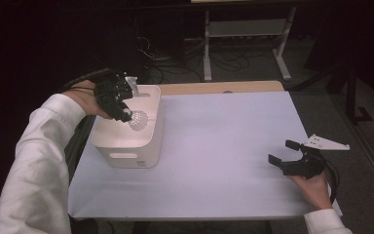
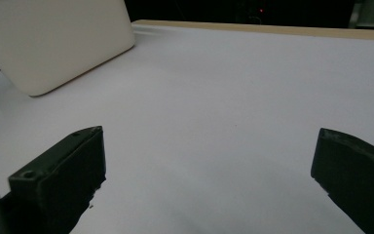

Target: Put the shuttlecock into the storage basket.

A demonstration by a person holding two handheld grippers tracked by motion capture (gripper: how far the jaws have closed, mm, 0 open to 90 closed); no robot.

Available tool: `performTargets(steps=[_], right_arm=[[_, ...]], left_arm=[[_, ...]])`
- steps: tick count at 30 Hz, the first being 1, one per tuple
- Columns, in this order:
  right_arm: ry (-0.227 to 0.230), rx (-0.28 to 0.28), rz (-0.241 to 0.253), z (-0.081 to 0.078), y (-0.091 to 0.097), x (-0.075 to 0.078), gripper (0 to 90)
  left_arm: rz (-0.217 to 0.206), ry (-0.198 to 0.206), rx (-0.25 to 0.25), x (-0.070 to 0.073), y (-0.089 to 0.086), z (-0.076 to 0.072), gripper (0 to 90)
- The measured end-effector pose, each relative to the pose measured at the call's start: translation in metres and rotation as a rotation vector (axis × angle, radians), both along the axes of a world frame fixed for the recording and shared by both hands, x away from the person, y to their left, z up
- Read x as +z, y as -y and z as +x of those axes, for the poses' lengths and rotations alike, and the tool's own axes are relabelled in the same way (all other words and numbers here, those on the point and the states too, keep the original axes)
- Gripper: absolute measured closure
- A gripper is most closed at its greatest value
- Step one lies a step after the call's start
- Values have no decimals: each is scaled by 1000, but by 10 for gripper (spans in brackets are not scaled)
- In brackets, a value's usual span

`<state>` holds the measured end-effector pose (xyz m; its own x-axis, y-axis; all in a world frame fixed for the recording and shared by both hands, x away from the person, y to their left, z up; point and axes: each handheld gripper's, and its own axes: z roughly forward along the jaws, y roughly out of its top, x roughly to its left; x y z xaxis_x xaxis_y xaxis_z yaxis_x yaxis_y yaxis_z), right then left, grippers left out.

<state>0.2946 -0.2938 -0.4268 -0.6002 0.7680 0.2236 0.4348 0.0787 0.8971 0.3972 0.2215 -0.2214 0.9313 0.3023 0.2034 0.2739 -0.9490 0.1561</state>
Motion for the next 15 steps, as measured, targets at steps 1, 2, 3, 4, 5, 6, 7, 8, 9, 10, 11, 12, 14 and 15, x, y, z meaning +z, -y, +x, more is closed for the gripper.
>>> performTargets(steps=[1, 2, 3, 4, 5, 6, 7, 8, 9, 10, 11, 12, 14, 15], right_arm=[[0, 0, 0, 0, 0, 0, 0], [0, 0, 1, 0, 0, 0, 0], [1, -1, 1, 0, 0, 0, 0], [2, -2, 2, 0, 0, 0, 0], [1, -2, 3, 0, 0, 0, 0], [0, -2, 3, 0, 0, 0, 0], [-1, -2, 3, 0, 0, 0, 0], [-1, -2, 2, 0, 0, 0, 0], [-1, -2, 2, 0, 0, 0, 0], [0, -1, 1, 0, 0, 0, 0], [0, -1, 1, 0, 0, 0, 0], [0, -1, 1, 0, 0, 0, 0], [0, -1, 0, 0, 0, 0, 0], [0, -1, 0, 0, 0, 0, 0]], left_arm=[[-2, 1, 2, -3, 0, 0, 643], [1, -4, 4, -5, -1, 0, 643], [8, -12, -1, -6, -1, 1, 643], [9, -13, 1, -8, -1, 1, 643], [7, -17, 1, -9, -2, 1, 643], [6, -14, 2, -11, -2, 1, 643], [7, -20, 2, -11, -2, 1, 643], [5, -24, 3, -12, -2, 1, 643], [7, -25, 3, -14, -2, 1, 643], [6, -32, 7, -15, -2, 1, 643], [4, -34, 8, -17, -2, 1, 644], [8, -40, 6, -18, -2, 1, 644], [8, -48, 8, -21, -2, 1, 643], [8, -47, 7, -22, -2, 1, 643]])
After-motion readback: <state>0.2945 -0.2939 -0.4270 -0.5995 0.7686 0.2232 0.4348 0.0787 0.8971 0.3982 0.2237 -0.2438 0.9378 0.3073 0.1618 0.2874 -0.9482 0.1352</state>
